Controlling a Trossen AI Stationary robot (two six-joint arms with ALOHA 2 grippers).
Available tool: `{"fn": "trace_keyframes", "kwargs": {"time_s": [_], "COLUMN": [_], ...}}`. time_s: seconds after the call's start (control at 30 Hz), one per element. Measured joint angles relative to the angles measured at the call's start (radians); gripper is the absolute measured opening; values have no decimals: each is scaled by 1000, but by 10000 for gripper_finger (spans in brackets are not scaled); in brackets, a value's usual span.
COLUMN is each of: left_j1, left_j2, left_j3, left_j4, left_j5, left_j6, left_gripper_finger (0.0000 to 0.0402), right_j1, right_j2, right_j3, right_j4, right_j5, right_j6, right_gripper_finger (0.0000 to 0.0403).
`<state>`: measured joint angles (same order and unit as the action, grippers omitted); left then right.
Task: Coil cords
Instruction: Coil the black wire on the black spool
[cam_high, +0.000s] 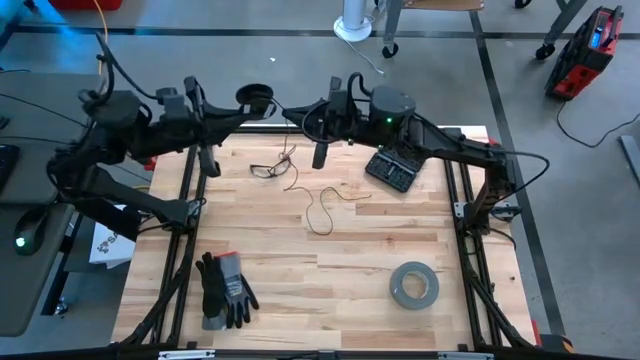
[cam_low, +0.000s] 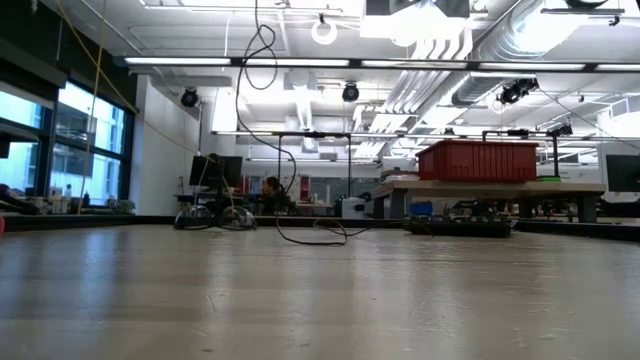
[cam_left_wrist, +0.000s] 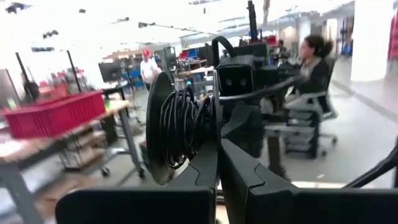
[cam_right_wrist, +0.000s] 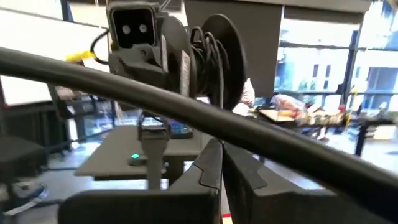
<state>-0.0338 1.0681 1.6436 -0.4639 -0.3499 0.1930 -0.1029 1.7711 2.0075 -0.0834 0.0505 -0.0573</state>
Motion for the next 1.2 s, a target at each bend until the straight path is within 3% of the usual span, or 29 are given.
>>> {"fn": "trace_keyframes", "kwargs": {"time_s": [0.1, 0.33, 0.47, 1.2], "left_j1": [0, 0, 0, 0], "left_j2": [10, 17, 18, 21], "left_j3": [0, 1, 1, 1], "left_j4": [16, 135, 163, 178], "left_j5": [-3, 54, 54, 60], "left_j6": [45, 47, 47, 19], "left_gripper_finger": [0, 1, 1, 1], "right_j1": [1, 0, 1, 6], "right_j2": [-13, -33, -34, -18], "right_j3": [0, 2, 1, 0], "right_j4": [-29, -196, -235, -284], "right_j5": [-2, 17, -22, -13], "right_j6": [73, 106, 144, 49], "right_gripper_finger": [15, 109, 139, 144]}}
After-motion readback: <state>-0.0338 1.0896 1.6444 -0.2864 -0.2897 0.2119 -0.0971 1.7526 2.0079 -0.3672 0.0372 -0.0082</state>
